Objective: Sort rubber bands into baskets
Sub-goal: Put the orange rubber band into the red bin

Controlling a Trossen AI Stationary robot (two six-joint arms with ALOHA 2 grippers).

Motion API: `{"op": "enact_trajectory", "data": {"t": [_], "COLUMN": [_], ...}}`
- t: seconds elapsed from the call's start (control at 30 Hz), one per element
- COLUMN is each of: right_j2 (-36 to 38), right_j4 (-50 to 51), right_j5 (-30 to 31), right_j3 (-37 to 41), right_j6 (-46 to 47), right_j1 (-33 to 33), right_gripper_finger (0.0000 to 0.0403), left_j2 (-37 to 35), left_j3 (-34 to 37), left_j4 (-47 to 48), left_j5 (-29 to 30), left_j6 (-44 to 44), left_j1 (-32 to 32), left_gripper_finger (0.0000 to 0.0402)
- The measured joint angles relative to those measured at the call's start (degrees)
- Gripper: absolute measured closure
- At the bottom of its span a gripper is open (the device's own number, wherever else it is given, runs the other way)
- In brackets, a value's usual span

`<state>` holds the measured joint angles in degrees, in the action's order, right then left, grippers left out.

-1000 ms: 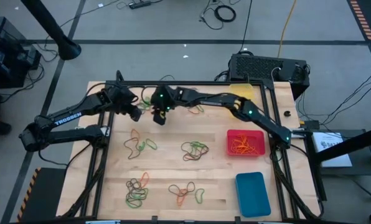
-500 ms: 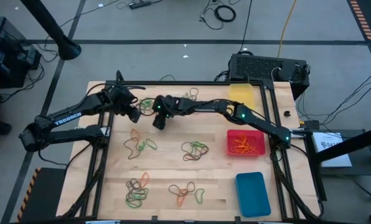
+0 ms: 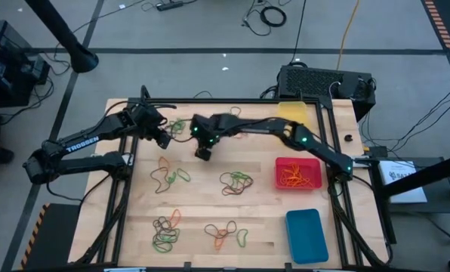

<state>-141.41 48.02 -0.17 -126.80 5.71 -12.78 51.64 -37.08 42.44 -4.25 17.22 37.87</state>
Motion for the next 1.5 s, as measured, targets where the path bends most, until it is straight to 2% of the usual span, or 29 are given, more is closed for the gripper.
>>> {"op": "enact_trajectory", "data": {"t": [0.07, 0.23, 0.37, 0.43, 0.6, 0.77, 0.9, 1.13, 1.3, 1.5], "right_j2": [4.54, 13.96, 21.37, 23.74, 24.65, 19.94, 13.40, 2.82, -0.11, -2.69], "right_j4": [8.98, 32.57, 39.81, 36.40, 18.91, 6.13, -0.24, -0.56, -1.39, -2.83], "right_j5": [-2.76, -2.75, -3.05, -2.96, -3.19, -3.17, -2.78, 1.73, -4.02, -4.66], "right_j3": [-0.12, -0.20, -0.20, -0.26, -0.26, -0.35, -0.22, -0.20, -0.32, -0.24], "right_j6": [-1.42, -1.89, -4.26, -8.16, -14.46, -15.17, -14.46, -7.88, -2.71, -0.86], "right_j1": [0.00, 2.05, 4.83, 6.20, 8.35, 8.82, 8.46, 6.98, 5.22, 5.31], "right_gripper_finger": [0.0402, 0.0402, 0.0402, 0.0403, 0.0402, 0.0387, 0.0361, 0.0323, 0.0280, 0.0194], "left_j2": [0.00, 0.00, 0.00, 0.00, 0.00, 0.00, 0.00, 0.00, -0.06, -0.04], "left_j3": [0.00, 0.00, 0.00, 0.00, 0.00, 0.00, 0.00, -0.02, -0.02, -0.02], "left_j4": [-0.77, -3.69, -6.96, -8.53, -7.98, -3.52, -2.03, 2.62, 1.53, -1.23], "left_j5": [0.08, 0.15, 0.23, 0.41, 0.84, 1.29, 1.29, 0.06, 0.31, 0.35], "left_j6": [0.37, 3.52, 7.08, 8.36, 12.37, 13.17, 8.13, 0.21, -0.67, -1.56], "left_j1": [-0.09, -0.17, -0.52, -0.91, -1.31, -1.31, -1.14, -1.15, -1.29, -1.31], "left_gripper_finger": [0.0226, 0.0226, 0.0226, 0.0226, 0.0226, 0.0226, 0.0226, 0.0226, 0.0226, 0.0226]}}
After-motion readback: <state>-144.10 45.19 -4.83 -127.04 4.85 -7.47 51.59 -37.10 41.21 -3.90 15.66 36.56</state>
